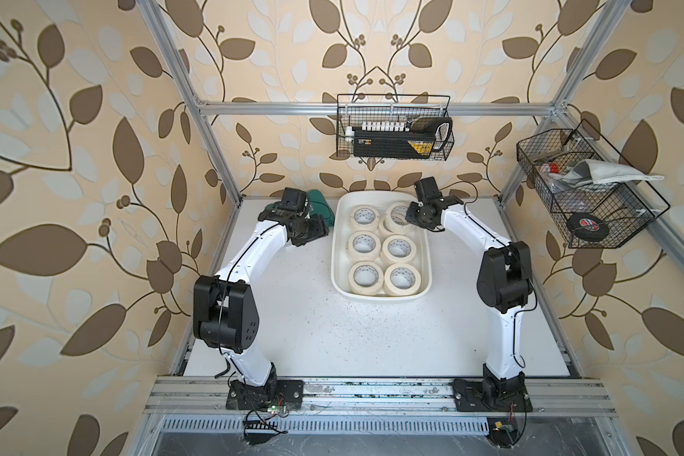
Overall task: Take out the art tape in the storage box
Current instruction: Pick up the art tape from the storage box.
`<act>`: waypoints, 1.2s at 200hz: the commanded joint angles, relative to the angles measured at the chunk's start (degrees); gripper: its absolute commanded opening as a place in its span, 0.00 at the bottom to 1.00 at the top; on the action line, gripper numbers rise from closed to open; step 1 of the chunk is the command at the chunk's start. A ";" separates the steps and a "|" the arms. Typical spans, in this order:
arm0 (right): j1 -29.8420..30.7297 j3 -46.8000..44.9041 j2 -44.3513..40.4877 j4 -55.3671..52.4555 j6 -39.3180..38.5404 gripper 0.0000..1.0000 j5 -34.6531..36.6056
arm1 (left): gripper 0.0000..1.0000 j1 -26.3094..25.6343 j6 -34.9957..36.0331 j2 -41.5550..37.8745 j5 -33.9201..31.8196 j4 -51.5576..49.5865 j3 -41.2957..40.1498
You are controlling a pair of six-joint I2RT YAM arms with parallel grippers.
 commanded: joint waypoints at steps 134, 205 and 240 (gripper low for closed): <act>12.68 -18.50 -28.00 -7.79 -8.04 0.02 2.27 | 0.72 -19.90 7.98 -5.98 -9.14 -10.37 12.99; 20.18 -21.04 -28.86 -7.98 -4.80 0.01 3.91 | 0.72 -27.24 7.25 -1.99 -14.63 -12.21 14.30; 21.55 -21.10 -28.87 -7.96 -4.46 0.00 3.56 | 0.72 -28.34 8.00 0.80 -20.42 -15.59 15.68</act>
